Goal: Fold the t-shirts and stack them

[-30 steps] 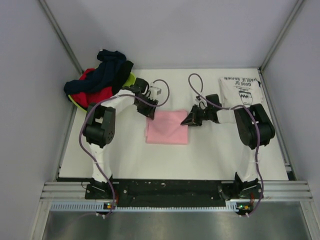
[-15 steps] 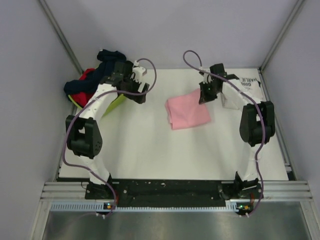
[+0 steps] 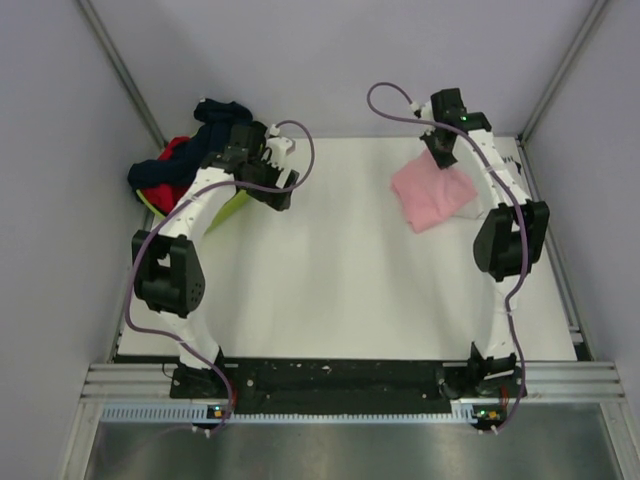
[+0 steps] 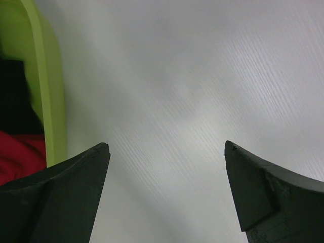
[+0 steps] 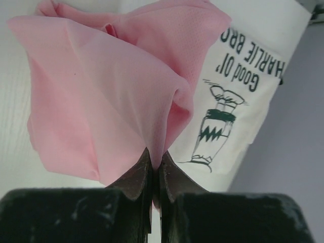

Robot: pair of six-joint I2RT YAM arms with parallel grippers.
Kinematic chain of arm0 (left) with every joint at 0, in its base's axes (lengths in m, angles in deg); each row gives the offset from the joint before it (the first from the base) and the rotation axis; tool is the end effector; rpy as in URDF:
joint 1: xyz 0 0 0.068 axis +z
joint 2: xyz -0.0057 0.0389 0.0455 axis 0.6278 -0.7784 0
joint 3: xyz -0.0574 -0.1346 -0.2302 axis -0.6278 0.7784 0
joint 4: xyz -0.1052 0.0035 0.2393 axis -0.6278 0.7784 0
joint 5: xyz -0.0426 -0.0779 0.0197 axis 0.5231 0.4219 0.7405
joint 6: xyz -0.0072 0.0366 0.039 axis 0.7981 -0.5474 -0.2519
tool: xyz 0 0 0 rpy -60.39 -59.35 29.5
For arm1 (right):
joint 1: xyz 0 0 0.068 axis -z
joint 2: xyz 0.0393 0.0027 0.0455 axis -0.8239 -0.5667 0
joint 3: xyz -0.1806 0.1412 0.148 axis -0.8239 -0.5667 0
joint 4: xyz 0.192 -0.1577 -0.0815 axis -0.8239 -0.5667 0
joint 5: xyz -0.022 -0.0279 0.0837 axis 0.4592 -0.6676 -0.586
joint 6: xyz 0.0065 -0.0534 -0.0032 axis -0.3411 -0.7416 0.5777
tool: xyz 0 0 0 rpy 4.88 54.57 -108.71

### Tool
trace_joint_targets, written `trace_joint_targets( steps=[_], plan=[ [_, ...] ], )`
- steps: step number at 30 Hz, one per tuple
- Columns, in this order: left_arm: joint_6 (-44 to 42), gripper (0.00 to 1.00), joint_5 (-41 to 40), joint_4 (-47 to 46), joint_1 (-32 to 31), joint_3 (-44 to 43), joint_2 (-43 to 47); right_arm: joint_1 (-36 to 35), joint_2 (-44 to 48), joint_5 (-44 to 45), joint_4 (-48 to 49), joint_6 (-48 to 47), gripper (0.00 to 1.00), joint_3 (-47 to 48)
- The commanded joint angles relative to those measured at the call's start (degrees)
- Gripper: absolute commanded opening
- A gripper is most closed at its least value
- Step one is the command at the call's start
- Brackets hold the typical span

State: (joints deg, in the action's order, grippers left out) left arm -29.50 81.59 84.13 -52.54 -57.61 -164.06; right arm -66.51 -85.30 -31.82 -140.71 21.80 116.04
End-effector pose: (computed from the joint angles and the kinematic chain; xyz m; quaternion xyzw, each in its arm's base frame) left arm 0.3855 -0.1023 0.2925 0.2827 0.8984 -0.1038 0.3195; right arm 0.4505 0.0799 0.3056 -0.2136 0.9263 -0.1254 0.2839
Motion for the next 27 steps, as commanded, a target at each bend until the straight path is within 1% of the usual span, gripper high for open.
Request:
trace_joint_targets(
  steps=[1,5,12,18,26,27],
  plan=[
    [-1.15,0.99,-0.95,-0.58,-0.06,-0.1,1.22,2.23,-2.94,8.2,-3.06,-4.7,0.0,8.77],
    [-1.94,0.99,-1.04,-0.32,-0.15,0.16,1.66,4.17,-4.53,10.49,-4.12,-6.46,0.0,13.26],
    [-2.38,0.99,-1.39,-0.5,-0.15,0.52,1.66,5.84,-3.13,11.72,-4.3,-8.31,0.0,15.64],
    [-1.68,0.99,-0.25,-0.67,-0.15,0.25,1.13,6.54,-0.84,10.32,-4.3,-8.22,0.0,15.99],
    [-1.51,0.99,-0.6,-0.85,-0.15,0.87,1.31,10.76,-2.33,8.04,-4.12,-7.25,0.0,18.01],
    [-1.68,0.99,-0.86,-0.85,-0.15,0.87,1.31,12.5,-2.51,7.51,-4.03,-7.25,0.0,18.45]
  ],
)
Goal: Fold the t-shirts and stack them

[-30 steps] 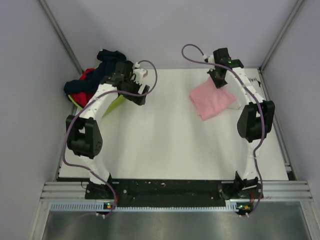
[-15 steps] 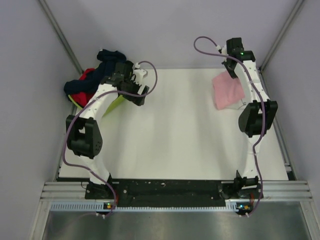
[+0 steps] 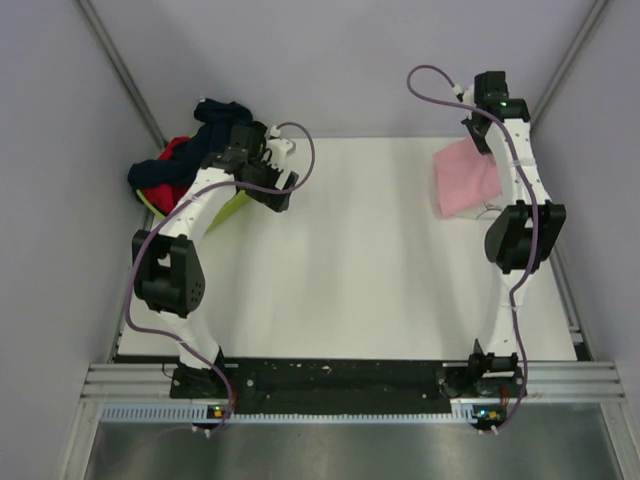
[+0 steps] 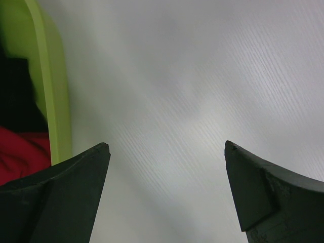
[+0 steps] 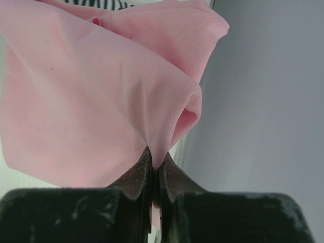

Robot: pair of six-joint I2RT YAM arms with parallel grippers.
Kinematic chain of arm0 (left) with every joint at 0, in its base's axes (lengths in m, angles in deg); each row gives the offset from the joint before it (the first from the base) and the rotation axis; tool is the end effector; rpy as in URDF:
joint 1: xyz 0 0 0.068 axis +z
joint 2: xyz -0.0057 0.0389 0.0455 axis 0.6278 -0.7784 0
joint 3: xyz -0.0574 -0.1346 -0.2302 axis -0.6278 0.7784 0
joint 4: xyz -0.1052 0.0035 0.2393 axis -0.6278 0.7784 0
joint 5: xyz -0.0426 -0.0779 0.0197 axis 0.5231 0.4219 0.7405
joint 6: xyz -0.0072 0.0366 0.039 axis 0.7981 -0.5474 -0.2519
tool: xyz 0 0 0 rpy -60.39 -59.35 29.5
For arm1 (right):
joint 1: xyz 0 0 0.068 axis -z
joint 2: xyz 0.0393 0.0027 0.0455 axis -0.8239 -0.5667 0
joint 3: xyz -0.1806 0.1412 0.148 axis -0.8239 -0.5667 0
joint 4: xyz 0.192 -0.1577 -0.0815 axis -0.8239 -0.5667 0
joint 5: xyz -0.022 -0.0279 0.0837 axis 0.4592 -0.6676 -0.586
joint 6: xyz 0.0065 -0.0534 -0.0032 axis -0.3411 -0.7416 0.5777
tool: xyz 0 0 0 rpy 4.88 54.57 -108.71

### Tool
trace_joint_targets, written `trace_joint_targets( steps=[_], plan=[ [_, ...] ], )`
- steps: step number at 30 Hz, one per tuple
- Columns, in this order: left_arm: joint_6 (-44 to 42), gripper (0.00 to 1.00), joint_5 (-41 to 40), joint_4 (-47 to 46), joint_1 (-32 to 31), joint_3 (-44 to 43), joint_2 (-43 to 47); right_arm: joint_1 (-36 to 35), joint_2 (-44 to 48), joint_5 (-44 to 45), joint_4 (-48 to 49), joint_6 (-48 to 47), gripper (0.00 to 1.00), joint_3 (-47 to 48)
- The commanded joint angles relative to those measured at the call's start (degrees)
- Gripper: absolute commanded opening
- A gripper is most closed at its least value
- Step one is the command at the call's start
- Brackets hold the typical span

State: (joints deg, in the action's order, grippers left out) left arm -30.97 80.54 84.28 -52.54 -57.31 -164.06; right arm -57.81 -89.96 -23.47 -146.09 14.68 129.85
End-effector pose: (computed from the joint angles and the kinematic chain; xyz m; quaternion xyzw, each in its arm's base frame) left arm 0.3851 -0.1015 0.2905 0.2916 0.8978 -0.0914 0.3171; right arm 0.4693 0.0064 0.3383 -0.1697 0.9161 -0.2346 0.2773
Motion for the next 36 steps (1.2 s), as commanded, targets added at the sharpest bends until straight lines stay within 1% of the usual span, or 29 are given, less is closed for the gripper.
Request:
trace_joint_targets(
  steps=[1,5,9,14,15,16,17,18,19,20,21,24,26,27,30,33,36],
  plan=[
    [-0.22,0.99,0.01,-1.0,-0.15,0.56,1.05,4.34,1.97,-1.45,1.61,-0.04,0.0,4.99],
    [-0.13,0.99,-0.25,-1.0,-0.15,0.21,0.78,5.58,1.27,-5.23,3.45,-0.83,0.0,3.85],
    [-0.39,0.99,-0.43,-0.74,-0.15,-0.05,0.61,6.81,-1.71,-7.08,4.42,-1.44,0.0,3.23],
    [-0.92,0.99,-1.48,-0.56,-0.15,-0.14,0.34,9.18,-5.58,-6.56,7.31,0.48,0.0,3.5],
    [-1.01,0.99,-1.48,-0.48,-0.15,-0.14,0.26,9.44,-6.29,-6.04,7.93,0.66,0.06,3.76],
    [-1.09,0.99,-1.48,-0.39,-0.15,-0.14,0.17,9.71,-6.99,-5.16,8.89,1.01,0.29,3.67],
    [-1.1,0.99,-1.48,-0.3,-0.15,-0.23,0.08,9.88,-7.43,-3.5,10.03,1.63,0.5,3.41],
    [-1.1,0.99,-1.57,-0.21,-0.15,-0.49,-0.01,10.15,-8.04,-1.65,10.74,2.24,0.67,3.76],
    [-1.01,0.99,-1.74,-0.04,-0.15,-0.67,-0.01,10.41,-8.57,1.76,11.18,3.38,0.79,4.28],
    [-1.18,0.99,-1.92,0.31,-0.15,-0.93,-0.01,10.67,-8.75,4.23,11.36,4.26,0.96,4.72],
    [-1.44,0.99,-1.92,0.58,-0.15,-1.11,0.34,10.76,-8.58,6.17,11.54,5.23,0.99,4.99],
    [-2.59,0.99,-1.57,0.93,-0.15,-1.2,1.74,10.68,-5.95,6.89,12.33,7.86,0.99,4.12],
    [-3.29,0.99,-1.57,1.19,-0.15,-1.46,2.8,10.33,-1.75,4.26,13.12,9.62,0.99,2.02],
    [-3.64,0.99,-1.66,1.37,-0.15,-1.63,3.33,9.89,0.71,3.04,13.91,10.15,0.99,0.35],
    [-4.17,0.99,-2.18,1.37,-0.15,-1.46,4.82,7.61,9.32,-1.88,16.28,10.77,0.99,-8.6],
    [-3.82,0.99,-2.8,-0.38,-0.15,0.46,6.58,5.15,20.38,-12.32,21.89,12.52,0.99,-21.51],
    [-3.03,0.99,-2.8,-2.75,-0.15,4.33,8.77,3.91,31.29,-29.44,33.13,14.8,0.99,-37.93]
  ],
)
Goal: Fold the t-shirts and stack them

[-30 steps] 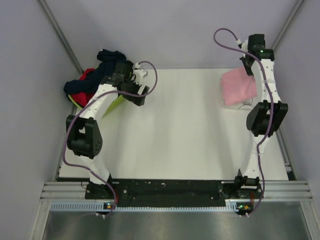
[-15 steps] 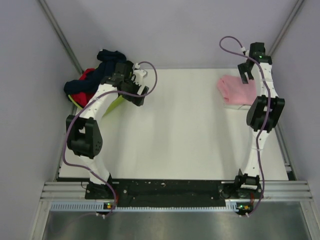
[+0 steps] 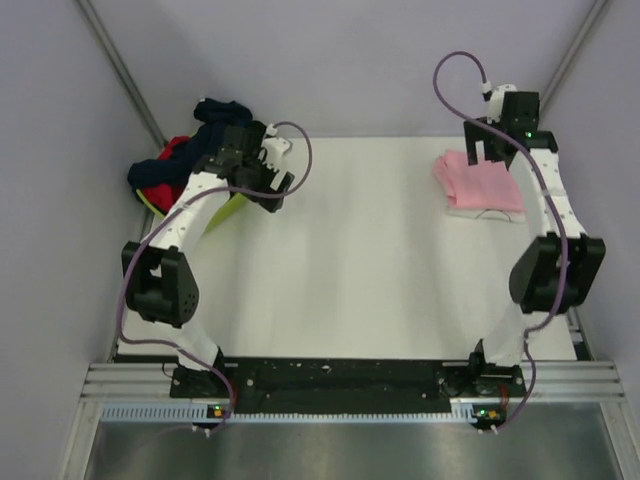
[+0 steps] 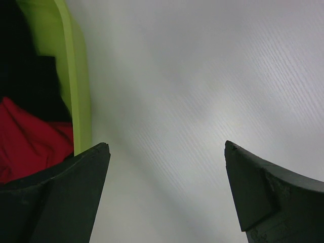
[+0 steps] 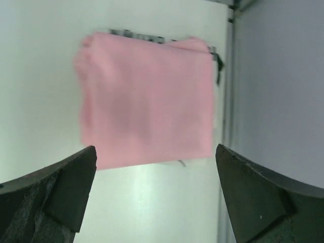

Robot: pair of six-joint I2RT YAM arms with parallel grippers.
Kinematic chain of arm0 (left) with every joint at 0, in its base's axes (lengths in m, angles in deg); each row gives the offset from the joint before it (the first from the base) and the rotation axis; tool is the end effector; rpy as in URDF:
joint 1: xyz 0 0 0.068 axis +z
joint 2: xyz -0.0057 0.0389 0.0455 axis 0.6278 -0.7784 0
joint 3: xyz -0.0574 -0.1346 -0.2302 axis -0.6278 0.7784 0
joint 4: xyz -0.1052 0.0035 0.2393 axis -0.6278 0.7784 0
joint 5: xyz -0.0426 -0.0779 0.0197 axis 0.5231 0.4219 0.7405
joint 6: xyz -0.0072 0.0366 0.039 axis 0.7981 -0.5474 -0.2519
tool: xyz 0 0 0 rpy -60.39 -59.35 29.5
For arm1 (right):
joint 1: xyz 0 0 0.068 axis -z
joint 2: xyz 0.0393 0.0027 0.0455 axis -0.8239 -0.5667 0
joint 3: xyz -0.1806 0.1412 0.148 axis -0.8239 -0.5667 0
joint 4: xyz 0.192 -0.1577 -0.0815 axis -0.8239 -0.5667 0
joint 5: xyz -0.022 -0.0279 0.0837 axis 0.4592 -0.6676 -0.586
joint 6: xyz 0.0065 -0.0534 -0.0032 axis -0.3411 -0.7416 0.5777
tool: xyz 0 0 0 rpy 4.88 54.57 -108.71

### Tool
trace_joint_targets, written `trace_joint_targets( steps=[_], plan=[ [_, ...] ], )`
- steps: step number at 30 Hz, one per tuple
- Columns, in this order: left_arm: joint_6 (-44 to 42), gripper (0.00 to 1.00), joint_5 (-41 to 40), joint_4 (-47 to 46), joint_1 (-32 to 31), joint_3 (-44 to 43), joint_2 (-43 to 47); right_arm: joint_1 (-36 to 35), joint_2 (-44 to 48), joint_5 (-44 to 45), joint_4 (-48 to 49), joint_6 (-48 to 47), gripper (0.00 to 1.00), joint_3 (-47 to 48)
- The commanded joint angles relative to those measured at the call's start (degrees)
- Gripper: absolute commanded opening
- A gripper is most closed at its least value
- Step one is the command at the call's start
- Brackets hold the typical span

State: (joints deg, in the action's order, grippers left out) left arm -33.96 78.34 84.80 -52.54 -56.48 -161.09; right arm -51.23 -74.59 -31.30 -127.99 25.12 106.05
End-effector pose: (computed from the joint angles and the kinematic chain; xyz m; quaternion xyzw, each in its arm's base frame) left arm 0.3745 -0.0976 0.3044 0.3095 0.8887 -0.0637 0.3321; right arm 0.4292 -0.0400 0.3455 -0.0431 0.9091 -0.1726 0.3767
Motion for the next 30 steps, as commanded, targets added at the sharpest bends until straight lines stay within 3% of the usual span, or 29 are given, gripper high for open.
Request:
trace_joint_targets(
  steps=[1,8,13,17,20,24,27,30],
  plan=[
    [0.57,0.99,-0.94,-3.63,-0.15,4.55,6.59,-2.93,19.44,-23.24,18.89,5.93,0.99,-19.49],
    [4.53,0.99,0.02,-12.22,0.99,17.98,12.83,-3.9,36.33,-32.48,35.78,15.09,0.99,-45.96],
    [7.43,0.99,-3.84,-36.28,3.45,39.33,22.31,-5.48,44.86,-30.73,44.15,16.92,0.99,-61.53],
    [11.82,0.99,-6.56,-59.2,4.95,56.64,30.75,-5.48,51.8,-23.8,50.72,20.27,0.99,-73.05],
    [16.48,0.99,-12.43,-72.07,4.95,65.1,31.74,-5.48,56.99,-17.13,58.54,21.24,0.99,-81.75],
    [17.63,0.99,-12.9,-79.56,4.95,69.33,30.69,-5.48,60.34,-8.24,67.77,20.98,0.99,-91.16],
    [18.15,0.99,-13.86,-84.66,4.95,70.48,27.96,-5.48,58.16,-8.13,75.68,20.54,0.99,-96.79],
    [19.3,0.99,-15.01,-83.26,5.21,69.08,26.9,-5.48,54.03,-9.28,84.81,22.38,0.99,-100.75]
  ],
)
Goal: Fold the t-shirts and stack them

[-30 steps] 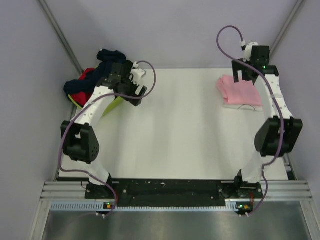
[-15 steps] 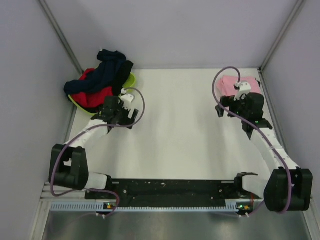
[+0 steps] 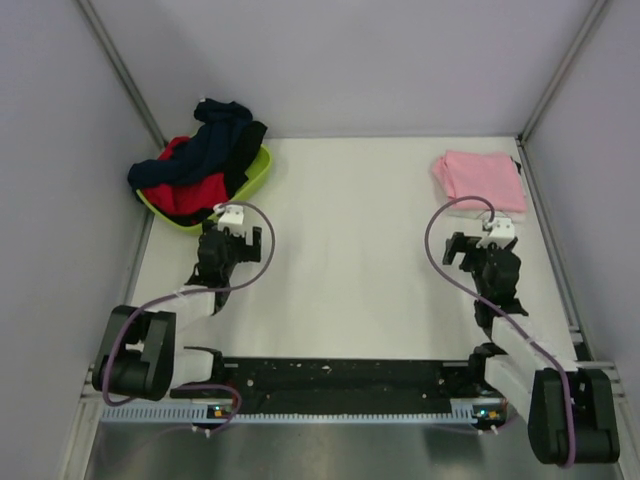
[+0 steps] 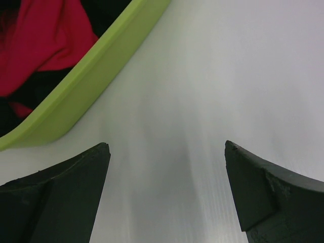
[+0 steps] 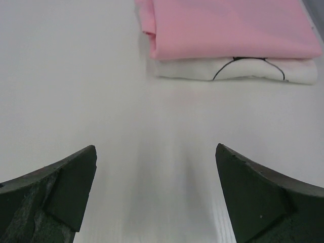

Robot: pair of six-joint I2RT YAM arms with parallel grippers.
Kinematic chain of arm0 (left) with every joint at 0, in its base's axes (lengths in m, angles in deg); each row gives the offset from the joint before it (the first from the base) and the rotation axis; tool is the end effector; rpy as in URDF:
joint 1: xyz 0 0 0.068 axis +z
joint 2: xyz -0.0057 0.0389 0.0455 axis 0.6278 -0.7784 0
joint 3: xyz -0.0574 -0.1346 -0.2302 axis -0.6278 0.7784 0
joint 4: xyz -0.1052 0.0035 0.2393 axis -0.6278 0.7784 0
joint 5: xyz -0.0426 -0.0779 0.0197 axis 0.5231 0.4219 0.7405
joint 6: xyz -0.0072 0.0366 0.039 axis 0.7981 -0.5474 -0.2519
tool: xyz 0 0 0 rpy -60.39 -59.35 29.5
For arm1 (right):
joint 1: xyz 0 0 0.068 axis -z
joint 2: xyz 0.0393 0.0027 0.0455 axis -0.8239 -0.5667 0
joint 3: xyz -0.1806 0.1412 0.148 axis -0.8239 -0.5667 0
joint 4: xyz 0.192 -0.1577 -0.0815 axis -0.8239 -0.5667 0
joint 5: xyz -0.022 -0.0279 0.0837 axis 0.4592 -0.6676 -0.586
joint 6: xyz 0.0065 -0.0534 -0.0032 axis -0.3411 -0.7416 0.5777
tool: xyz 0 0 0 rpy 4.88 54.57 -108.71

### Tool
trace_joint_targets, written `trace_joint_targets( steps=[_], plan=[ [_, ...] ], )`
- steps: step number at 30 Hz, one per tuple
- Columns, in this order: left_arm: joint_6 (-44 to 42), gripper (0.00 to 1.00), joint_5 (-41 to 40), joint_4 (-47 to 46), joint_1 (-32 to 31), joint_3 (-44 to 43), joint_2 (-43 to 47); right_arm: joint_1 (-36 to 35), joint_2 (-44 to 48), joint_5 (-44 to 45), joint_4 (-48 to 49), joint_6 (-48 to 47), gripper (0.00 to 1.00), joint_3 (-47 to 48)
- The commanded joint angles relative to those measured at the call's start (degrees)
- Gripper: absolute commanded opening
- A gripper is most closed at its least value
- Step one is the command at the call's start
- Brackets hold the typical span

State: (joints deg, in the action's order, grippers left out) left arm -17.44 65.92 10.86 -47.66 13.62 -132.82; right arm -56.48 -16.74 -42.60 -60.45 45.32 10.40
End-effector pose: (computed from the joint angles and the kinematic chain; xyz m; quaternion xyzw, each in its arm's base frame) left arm 0.2383 -0.0355 0.1727 0.0849 0.8123 -0.0062 0.5770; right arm 0.1884 0.0021 0.1869 0.0355 0.7799 0.0178 0.6246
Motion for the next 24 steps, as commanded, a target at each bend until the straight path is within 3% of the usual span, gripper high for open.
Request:
trace_joint_targets(
  steps=[1,24],
  plan=[
    [2.86,0.99,-2.42,-9.32,0.43,-0.93,-1.36,-0.24,-4.19,1.24,16.61,1.93,0.99,-4.59],
    [2.78,0.99,-0.21,-10.73,1.04,0.3,-0.22,-0.32,-6.74,-0.27,17.05,1.31,0.99,-3.18]
  ],
)
